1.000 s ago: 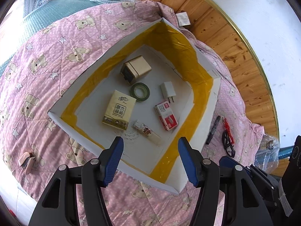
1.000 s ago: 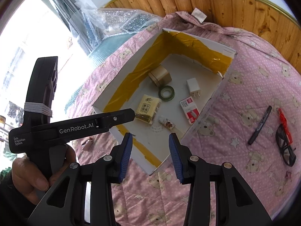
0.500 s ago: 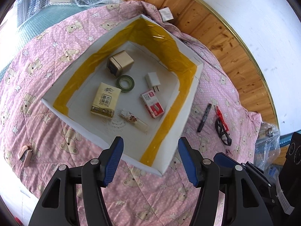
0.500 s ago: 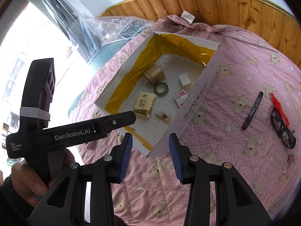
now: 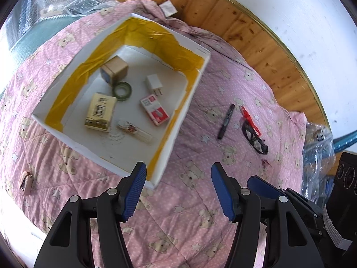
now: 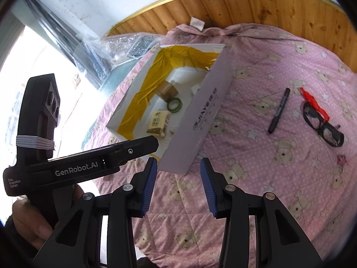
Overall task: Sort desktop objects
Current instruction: 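Move both open tools back toward the black marker and pink clip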
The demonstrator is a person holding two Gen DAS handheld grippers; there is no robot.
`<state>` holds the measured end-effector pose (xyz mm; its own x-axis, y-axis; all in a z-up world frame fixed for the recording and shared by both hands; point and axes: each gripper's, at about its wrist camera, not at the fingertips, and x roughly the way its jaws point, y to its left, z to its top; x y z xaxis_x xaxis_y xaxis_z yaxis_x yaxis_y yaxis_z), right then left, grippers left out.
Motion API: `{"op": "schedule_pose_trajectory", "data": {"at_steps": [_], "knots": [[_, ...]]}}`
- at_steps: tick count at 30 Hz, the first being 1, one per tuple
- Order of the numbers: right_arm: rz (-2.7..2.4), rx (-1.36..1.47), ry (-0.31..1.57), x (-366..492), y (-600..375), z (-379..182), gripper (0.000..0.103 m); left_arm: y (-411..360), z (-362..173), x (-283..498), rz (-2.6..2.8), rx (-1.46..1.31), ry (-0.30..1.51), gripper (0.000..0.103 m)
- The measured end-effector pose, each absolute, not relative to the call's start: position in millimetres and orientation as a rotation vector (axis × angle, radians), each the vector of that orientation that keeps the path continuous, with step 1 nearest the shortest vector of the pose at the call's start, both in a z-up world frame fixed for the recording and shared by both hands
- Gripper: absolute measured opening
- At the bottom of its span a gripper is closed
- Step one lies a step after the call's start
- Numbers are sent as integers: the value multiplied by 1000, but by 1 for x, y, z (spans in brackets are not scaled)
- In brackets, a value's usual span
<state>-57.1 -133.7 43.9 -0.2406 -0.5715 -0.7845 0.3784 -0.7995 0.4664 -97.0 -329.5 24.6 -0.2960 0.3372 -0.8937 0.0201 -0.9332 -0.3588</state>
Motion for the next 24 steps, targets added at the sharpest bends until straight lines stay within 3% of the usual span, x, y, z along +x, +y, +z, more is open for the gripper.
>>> {"op": "schedule_pose_trajectory", "data": {"at_steps": [24], "knots": [[-2192,1503,-420,-60,-24,20,44,-213,12,-97,2196,-1738,-284,62]]}}
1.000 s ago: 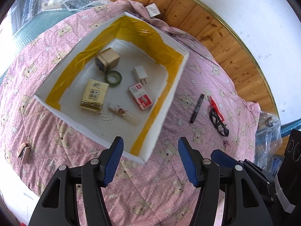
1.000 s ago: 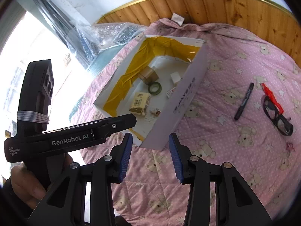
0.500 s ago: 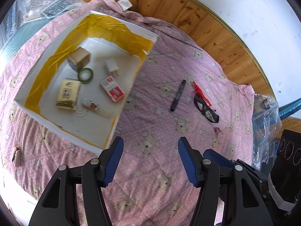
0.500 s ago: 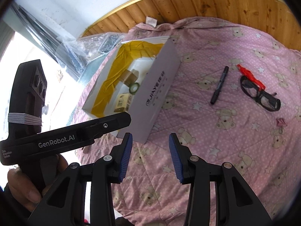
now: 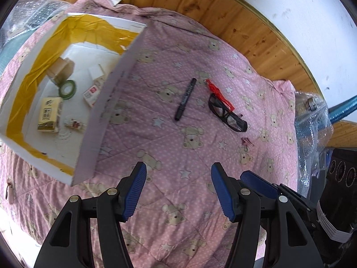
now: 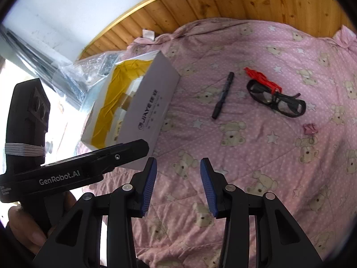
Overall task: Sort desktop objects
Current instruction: 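Move both open tools back toward the black marker and pink clip, then grasp the black marker with the left tool while the right tool grasps the pink binder clip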
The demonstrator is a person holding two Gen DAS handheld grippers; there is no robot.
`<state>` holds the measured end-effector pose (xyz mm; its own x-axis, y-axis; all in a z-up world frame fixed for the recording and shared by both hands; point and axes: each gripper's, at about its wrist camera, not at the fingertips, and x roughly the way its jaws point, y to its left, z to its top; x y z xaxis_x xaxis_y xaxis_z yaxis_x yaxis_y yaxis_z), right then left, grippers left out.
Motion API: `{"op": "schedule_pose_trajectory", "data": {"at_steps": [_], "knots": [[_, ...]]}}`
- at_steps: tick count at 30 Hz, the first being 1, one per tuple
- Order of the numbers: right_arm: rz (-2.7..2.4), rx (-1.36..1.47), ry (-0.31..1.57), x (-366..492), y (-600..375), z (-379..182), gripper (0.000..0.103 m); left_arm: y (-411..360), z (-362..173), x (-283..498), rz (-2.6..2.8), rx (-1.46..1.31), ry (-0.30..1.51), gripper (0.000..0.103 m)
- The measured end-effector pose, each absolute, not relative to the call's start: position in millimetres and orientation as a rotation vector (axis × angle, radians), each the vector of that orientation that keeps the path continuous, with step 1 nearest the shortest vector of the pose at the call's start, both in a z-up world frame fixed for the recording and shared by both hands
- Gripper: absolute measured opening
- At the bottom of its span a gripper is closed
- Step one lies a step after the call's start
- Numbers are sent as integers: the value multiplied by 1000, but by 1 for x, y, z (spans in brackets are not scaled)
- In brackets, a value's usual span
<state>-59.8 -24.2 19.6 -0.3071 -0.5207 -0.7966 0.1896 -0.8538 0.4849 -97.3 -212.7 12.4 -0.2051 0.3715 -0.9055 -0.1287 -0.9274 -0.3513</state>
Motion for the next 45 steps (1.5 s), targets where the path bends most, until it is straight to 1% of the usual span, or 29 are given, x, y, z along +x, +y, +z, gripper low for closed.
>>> {"op": "schedule_pose_trajectory", "data": {"at_steps": [13,19,22,28,35,39,45], "knots": [[-2223,1577,-530,-79,23,-12,44,-165,-8,-118,2124,-1769,-176,62],[-2235,1612,-551,-91,39,-26,44,-148,-20,-129,2090,-1788,-144,62],[-2253,1628,-549,-94,49,-33,44,-139,-30,-137,2077,-1805,-125,62],[-2268,1705,-623,-103,78,-56,44,-130,-53,-153,2055,-1846,-103,62],[-2316,1747,-696,-117,113,-70,44,-120,-74,-169,2020,-1880,-82,62],[-2346,1772,-700,-123,129,-76,44,-114,-85,-183,2013,-1892,-64,62],[-2405,1818,-640,-133,145,-87,44,-111,-102,-207,2024,-1905,-51,61]]}}
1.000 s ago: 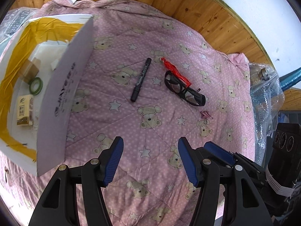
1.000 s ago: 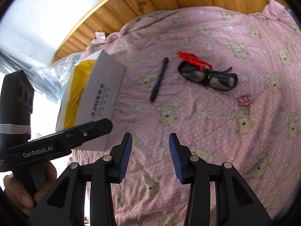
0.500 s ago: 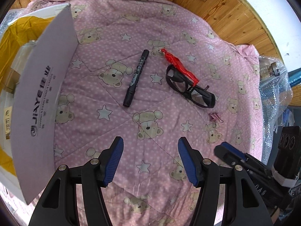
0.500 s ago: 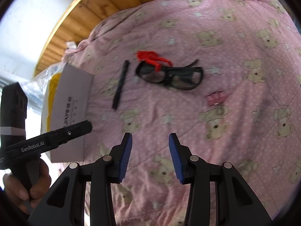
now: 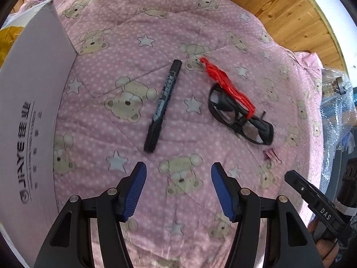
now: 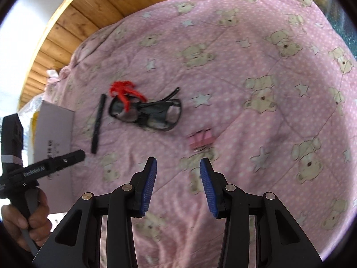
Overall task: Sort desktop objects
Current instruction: 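Grasp the black marker with the left tool while the right tool grasps the pink binder clip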
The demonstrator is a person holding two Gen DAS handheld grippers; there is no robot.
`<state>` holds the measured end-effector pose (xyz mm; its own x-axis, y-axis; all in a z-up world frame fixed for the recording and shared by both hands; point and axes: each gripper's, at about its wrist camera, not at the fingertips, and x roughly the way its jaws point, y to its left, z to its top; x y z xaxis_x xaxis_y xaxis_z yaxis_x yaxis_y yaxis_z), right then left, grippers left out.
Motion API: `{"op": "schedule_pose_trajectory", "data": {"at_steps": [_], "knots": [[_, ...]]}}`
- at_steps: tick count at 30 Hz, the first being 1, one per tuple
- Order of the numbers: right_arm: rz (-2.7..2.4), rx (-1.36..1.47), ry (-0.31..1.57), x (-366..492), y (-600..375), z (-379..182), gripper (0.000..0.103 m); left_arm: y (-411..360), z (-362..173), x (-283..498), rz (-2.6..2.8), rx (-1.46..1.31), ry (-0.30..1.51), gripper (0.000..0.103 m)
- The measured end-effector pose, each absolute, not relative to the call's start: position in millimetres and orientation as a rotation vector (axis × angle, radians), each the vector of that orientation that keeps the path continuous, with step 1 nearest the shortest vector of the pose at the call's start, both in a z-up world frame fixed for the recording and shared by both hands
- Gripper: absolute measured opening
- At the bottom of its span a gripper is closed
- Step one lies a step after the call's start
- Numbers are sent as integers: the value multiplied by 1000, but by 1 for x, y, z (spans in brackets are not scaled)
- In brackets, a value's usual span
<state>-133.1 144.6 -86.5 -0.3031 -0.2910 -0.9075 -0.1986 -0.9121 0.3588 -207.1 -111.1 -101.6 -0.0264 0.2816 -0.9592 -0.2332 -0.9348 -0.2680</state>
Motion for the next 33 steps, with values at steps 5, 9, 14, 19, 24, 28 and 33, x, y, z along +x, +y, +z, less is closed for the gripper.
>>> {"op": "schedule_pose_trajectory", "data": {"at_steps": [5,9,14,19,24,28,33], "knots": [[-2404,1864,-620,-143,153,-105,44,-113,-115,-224,2053,-1877,-75,62],[-2401,1883,-600,-151,154,-117,44,-118,-127,-237,2073,-1869,-112,61],[-2391,1913,-592,-159,156,-133,44,-115,-146,-248,2065,-1884,-141,61],[-2395,1891,-601,-163,157,-135,48,-106,-148,-250,2115,-1848,-95,65],[-2428,1904,-468,-162,149,-132,35,-102,-145,-244,2184,-1825,-4,36],[-2431,1892,-497,-158,151,-127,35,-113,-142,-244,2150,-1840,-66,15],[-2446,1840,-549,-155,151,-108,35,-122,-126,-236,2170,-1807,-94,14]]}}
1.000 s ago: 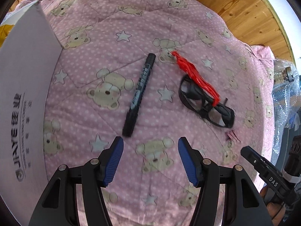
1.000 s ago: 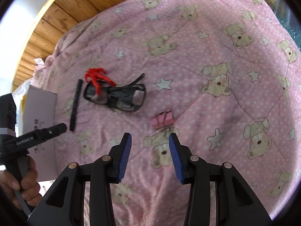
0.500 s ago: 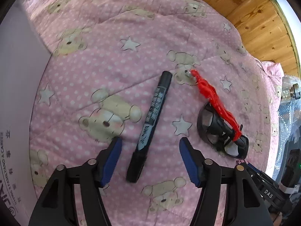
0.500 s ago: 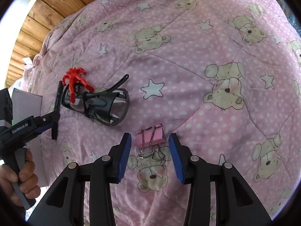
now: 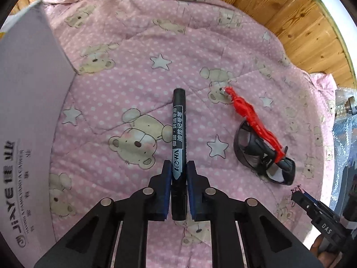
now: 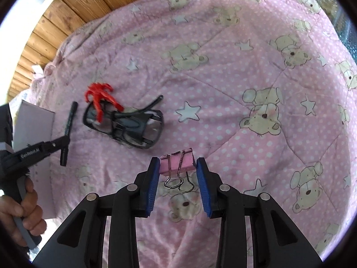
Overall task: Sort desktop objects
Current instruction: 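Grasp the black marker with the left tool while the right tool grasps the pink binder clip, then carry the marker and binder clip over the white box with both tools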
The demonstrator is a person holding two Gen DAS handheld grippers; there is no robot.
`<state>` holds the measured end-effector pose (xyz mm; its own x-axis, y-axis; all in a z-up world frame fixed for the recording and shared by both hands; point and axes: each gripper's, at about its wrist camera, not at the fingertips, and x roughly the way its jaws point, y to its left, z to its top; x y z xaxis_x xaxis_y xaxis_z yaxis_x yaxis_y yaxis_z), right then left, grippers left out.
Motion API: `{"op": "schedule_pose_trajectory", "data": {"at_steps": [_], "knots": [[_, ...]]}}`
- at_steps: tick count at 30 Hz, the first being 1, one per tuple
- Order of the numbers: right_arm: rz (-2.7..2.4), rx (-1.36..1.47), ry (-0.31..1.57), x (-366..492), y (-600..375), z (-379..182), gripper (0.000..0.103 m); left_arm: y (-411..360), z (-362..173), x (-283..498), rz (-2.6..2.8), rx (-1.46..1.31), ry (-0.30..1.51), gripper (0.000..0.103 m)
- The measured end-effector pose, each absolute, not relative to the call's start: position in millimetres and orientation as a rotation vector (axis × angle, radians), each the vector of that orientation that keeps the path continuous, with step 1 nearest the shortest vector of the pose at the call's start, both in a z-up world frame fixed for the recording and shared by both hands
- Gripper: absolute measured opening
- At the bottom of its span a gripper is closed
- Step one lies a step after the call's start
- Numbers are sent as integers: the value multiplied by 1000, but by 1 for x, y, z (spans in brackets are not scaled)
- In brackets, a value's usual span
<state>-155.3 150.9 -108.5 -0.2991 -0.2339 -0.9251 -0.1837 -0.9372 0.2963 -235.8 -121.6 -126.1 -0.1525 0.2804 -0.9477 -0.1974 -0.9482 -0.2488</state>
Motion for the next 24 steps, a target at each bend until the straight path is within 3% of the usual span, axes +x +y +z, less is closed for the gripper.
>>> {"op": "schedule_pose_trajectory", "data": {"at_steps": [9,24], "knots": [[-2419,1781,-574,-149,128,-85,35,-131,-92,-217,2179,-1771,-175,14],[-2360,1679,-463,-126,64,-42,35,-161,-22,-170,2171,-1646,-289,14]]}}
